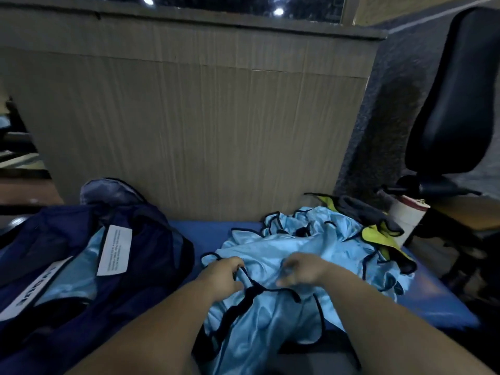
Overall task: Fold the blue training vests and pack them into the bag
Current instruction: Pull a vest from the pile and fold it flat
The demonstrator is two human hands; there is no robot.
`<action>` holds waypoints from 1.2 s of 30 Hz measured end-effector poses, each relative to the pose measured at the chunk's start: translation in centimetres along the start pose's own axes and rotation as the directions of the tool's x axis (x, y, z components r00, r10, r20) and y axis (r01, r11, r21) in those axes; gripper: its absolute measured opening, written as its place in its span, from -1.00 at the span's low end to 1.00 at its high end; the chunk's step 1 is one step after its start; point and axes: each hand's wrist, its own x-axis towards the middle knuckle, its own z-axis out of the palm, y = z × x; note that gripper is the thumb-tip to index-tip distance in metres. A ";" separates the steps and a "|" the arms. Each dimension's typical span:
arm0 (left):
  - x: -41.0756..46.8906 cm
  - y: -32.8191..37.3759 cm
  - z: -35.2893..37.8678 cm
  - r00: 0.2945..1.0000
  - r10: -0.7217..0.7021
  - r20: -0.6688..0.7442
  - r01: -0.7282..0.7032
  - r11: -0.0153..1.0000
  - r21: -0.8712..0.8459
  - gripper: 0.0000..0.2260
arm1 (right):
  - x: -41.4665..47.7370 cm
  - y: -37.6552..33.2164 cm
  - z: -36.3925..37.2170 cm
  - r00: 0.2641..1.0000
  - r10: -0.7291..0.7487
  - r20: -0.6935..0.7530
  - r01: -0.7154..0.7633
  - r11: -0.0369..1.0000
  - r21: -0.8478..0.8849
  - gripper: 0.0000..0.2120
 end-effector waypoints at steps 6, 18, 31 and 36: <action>0.0 -1.7 -0.8 0.931 -0.137 -0.338 0.155 0.988 0.027 -0.66 | 1.2 -0.1 4.0 0.985 -0.043 -0.165 0.008 0.979 -0.202 -0.76; -1.0 0.2 -0.7 0.991 -0.059 0.124 0.120 0.810 -0.574 -0.52 | -0.8 6.5 -5.2 0.946 0.280 -0.167 -0.312 0.924 -0.221 -0.67; -1.8 0.2 0.7 0.994 -0.066 0.087 0.108 0.744 -0.660 -0.90 | 0.9 -4.1 6.1 0.983 -0.165 -0.085 0.157 0.983 -0.094 -0.27; -1.7 -2.5 -0.4 0.994 -0.101 -0.051 0.077 0.935 -0.345 -0.89 | 2.6 -3.5 6.9 0.978 -0.081 -0.191 0.051 0.986 -0.159 -0.80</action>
